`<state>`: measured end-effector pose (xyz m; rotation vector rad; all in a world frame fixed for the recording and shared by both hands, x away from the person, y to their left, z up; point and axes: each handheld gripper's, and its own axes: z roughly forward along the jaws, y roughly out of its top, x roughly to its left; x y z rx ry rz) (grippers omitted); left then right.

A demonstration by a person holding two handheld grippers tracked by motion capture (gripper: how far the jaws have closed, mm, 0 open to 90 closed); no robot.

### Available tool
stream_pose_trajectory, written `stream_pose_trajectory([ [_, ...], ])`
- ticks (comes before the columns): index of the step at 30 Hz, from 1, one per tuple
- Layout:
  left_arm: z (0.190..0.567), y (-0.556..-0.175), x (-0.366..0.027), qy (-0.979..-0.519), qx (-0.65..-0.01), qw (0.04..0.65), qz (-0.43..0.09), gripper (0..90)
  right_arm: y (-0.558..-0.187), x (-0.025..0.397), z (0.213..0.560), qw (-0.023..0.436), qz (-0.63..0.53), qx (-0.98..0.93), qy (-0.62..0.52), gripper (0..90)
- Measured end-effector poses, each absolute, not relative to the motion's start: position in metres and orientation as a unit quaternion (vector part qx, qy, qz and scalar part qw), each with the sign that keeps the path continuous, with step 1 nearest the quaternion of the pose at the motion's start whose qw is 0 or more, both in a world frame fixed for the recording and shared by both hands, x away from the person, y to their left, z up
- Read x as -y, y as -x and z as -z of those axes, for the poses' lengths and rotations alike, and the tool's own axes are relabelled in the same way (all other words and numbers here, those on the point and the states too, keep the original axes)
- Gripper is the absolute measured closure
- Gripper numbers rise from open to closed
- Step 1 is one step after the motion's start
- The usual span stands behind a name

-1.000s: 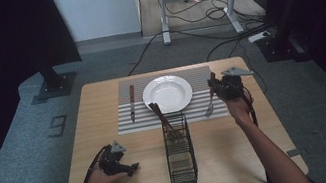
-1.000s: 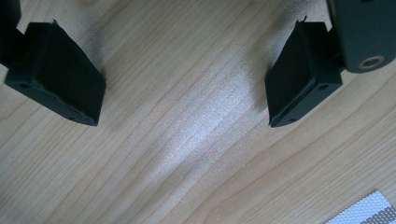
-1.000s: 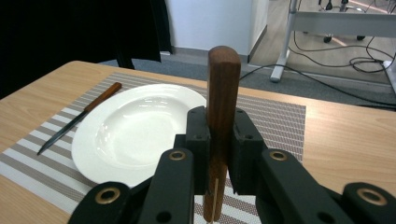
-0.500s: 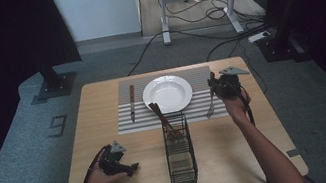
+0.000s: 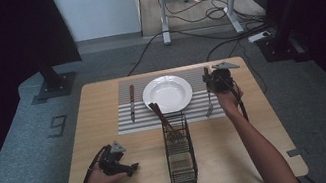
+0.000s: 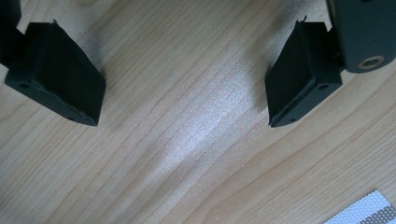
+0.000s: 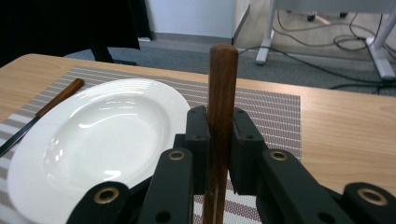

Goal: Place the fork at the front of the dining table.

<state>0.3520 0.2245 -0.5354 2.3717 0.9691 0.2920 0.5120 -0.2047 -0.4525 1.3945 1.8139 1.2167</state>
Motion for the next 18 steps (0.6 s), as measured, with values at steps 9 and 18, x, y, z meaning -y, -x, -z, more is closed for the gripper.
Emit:
stream_pose_trajectory([
  [9, 0.535, -0.352, -0.226, -0.884, -0.360, 0.278, -0.109, 12.2, -0.526, 0.198, 0.457, 0.274, -0.438, -0.680, -0.520, 79.5],
  [18, 0.535, -0.352, -0.225, -0.883, -0.362, 0.278, -0.110, 12.1, -0.543, 0.203, 0.465, 0.264, -0.424, -0.678, -0.539, 78.8],
])
